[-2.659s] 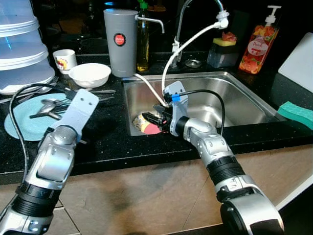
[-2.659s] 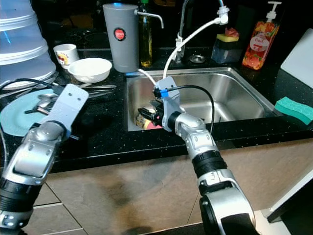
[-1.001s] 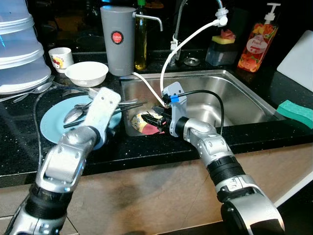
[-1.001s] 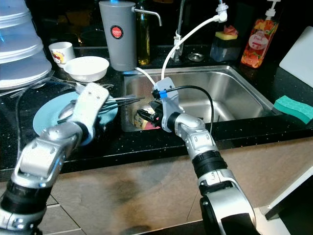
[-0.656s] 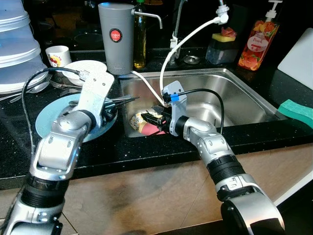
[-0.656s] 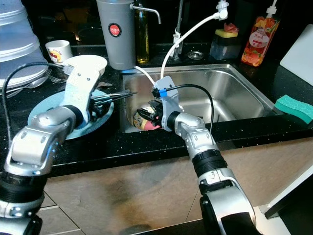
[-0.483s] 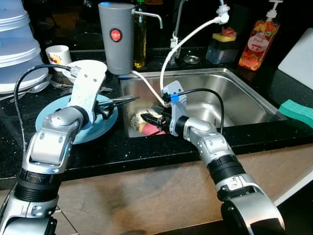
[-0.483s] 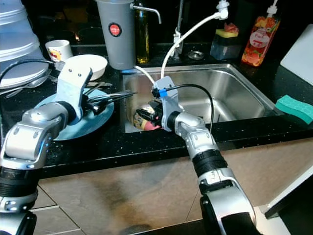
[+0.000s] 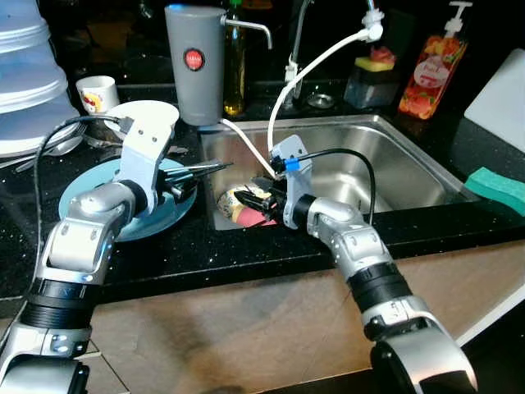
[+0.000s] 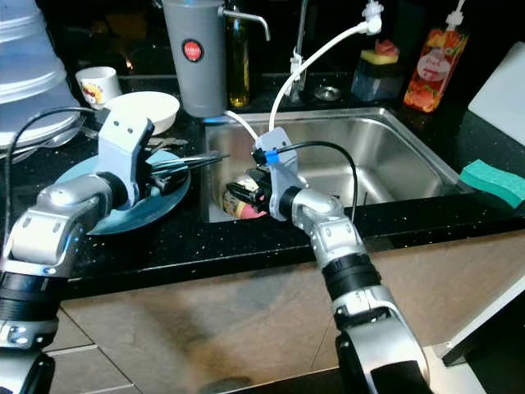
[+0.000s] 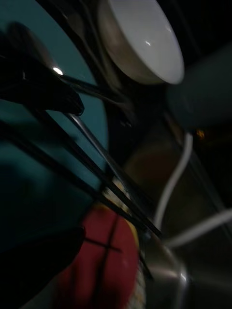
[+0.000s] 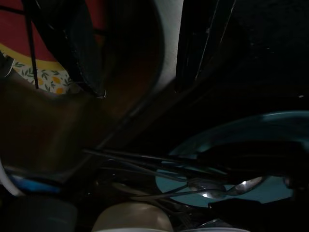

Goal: Kitchen organization

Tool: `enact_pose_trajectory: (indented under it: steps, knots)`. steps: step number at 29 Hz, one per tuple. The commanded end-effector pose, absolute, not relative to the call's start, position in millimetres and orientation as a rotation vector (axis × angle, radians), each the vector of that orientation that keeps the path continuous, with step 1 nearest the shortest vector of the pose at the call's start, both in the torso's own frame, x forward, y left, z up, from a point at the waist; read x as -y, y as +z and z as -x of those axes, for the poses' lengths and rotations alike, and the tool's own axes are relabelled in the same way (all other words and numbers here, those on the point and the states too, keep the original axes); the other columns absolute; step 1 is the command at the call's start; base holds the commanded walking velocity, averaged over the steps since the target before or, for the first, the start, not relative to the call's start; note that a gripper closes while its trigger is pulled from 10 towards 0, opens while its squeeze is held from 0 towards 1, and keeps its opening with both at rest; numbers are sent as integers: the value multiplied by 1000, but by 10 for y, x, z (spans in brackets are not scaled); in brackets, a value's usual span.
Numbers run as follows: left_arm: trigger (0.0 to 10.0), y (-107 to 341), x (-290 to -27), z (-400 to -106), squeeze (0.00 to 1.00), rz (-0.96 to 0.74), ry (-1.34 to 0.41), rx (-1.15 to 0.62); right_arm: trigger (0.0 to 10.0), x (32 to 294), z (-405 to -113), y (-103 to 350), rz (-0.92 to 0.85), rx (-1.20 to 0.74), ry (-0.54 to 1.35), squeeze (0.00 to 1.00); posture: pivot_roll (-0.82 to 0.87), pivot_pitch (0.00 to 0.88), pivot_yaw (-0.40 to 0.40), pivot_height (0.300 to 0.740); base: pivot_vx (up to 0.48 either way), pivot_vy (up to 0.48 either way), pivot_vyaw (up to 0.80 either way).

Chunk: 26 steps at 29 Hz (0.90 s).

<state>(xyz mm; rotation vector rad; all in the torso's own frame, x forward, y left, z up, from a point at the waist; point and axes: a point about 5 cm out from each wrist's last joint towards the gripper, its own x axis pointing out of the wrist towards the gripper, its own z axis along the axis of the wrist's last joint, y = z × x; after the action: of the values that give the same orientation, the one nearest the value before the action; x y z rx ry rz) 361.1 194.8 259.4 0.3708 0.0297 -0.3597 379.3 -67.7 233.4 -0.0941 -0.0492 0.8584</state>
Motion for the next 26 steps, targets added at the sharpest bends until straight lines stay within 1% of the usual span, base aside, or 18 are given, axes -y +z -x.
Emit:
enact_pose_trajectory:
  steps: [1, 2, 3, 7, 9, 16, 19, 23, 26]
  knots:
    - [10000, 2549, -2064, -3641, 1000, -416, -318, -50, 10000, 625, -3747, 2306, 87, 39, 883, 0, 68, 74, -29, 740, 0, 0, 0]
    - [10000, 2536, -2085, -3654, 27, -413, -313, -57, 10000, 619, -3737, 2302, 85, 38, 885, 0, 67, 79, -28, 740, 0, 0, 0]
    - [10000, 2523, -2104, -3665, 0, -415, -309, -63, 10000, 615, -3729, 2296, 85, 38, 888, 0, 67, 79, -28, 740, 0, 0, 0]
    - [10000, 2534, -2161, -3706, 0, -370, -280, -59, 10000, 618, -3714, 2284, 85, 36, 891, 0, 66, 84, -27, 740, 0, 0, 0]
    - [10000, 2550, -2234, -3744, 0, -355, -238, -50, 10000, 626, -3716, 2289, 86, 35, 888, 0, 65, 86, -25, 740, 0, 0, 0]
    - [10000, 2496, -2334, -3823, 0, -341, -235, -55, 10000, 617, -3695, 2304, 102, 32, 898, 0, 65, 86, -25, 740, 0, 0, 0]
    - [10000, 2493, -2396, -3875, 0, -320, -226, -46, 10000, 561, -3654, 2298, 117, 20, 935, 0, 64, 92, -30, 740, 0, 0, 0]
    - [10000, 2500, -2409, -3894, 0, -299, -223, -46, 10000, 546, -3644, 2294, 114, 19, 942, 0, 64, 92, -30, 740, 0, 0, 0]
    - [10000, 2422, -2431, -3924, 0, -281, -240, -96, 10000, 528, -3628, 2280, 113, 16, 949, 0, 63, 94, -30, 740, 0, 0, 0]
